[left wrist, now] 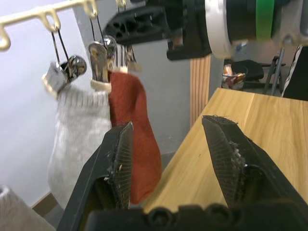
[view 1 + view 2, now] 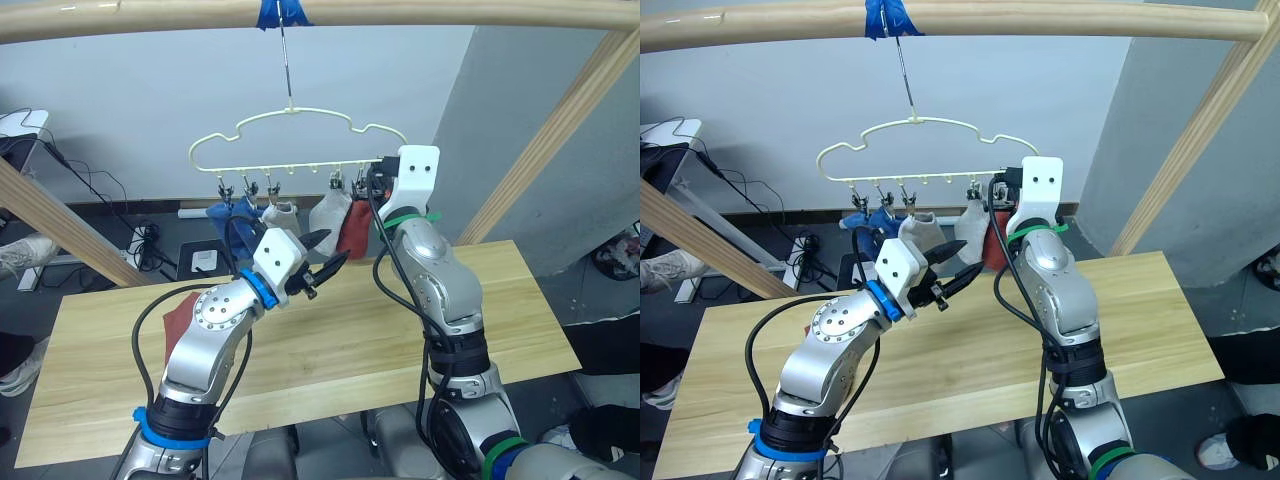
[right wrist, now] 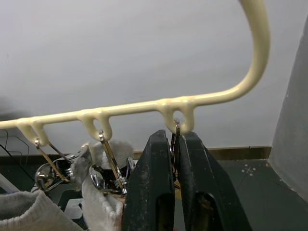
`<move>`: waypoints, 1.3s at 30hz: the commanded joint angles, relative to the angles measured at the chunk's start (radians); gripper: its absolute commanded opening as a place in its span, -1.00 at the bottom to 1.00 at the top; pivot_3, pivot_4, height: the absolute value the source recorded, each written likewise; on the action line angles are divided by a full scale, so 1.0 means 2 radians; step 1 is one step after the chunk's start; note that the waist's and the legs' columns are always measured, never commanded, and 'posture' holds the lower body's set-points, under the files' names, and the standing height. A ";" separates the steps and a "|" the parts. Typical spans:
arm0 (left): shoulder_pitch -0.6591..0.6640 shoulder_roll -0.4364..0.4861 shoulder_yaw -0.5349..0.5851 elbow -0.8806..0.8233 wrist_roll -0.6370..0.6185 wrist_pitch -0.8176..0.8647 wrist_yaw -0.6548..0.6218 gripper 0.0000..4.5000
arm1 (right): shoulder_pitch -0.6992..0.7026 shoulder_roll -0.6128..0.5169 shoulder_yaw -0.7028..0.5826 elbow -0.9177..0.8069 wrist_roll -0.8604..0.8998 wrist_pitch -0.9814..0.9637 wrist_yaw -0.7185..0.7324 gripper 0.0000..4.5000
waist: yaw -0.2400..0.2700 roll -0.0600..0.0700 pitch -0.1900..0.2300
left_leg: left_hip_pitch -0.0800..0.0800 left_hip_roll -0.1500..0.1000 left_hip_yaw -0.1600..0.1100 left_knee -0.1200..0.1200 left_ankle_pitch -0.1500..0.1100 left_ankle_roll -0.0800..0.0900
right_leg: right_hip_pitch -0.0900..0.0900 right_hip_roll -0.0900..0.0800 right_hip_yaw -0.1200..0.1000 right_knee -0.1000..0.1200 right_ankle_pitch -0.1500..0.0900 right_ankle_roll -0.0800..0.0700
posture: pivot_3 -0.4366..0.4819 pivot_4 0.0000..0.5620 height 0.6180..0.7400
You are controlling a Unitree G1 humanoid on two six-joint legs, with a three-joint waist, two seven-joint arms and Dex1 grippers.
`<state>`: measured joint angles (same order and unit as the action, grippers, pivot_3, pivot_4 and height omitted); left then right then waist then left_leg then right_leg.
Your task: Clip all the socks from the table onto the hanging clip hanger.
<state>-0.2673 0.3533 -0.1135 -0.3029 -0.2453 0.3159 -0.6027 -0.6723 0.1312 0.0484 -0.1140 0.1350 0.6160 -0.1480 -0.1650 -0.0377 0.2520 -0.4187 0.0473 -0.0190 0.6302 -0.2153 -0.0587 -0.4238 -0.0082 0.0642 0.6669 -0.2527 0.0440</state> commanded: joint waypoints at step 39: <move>0.054 -0.002 0.252 0.228 -0.008 0.173 0.257 0.99 | -0.032 -0.029 -0.016 -0.021 0.008 0.042 0.058 -1.00 | 0.010 0.000 0.002 | 0.001 0.000 -0.001 0.003 0.000 0.001 | 0.000 0.000 0.000 0.005 -0.002 0.002 | -0.40 0.03 1.00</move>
<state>-0.1584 0.3313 0.3823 0.1510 -0.2573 0.6550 -0.0817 -0.7092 0.0710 0.0203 -0.1122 0.1394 0.7074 -0.0409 -0.1450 -0.0372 0.2564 -0.4163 0.0474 -0.0208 0.6360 -0.2146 -0.0576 -0.4245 -0.0078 0.0634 0.6774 -0.2560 0.0476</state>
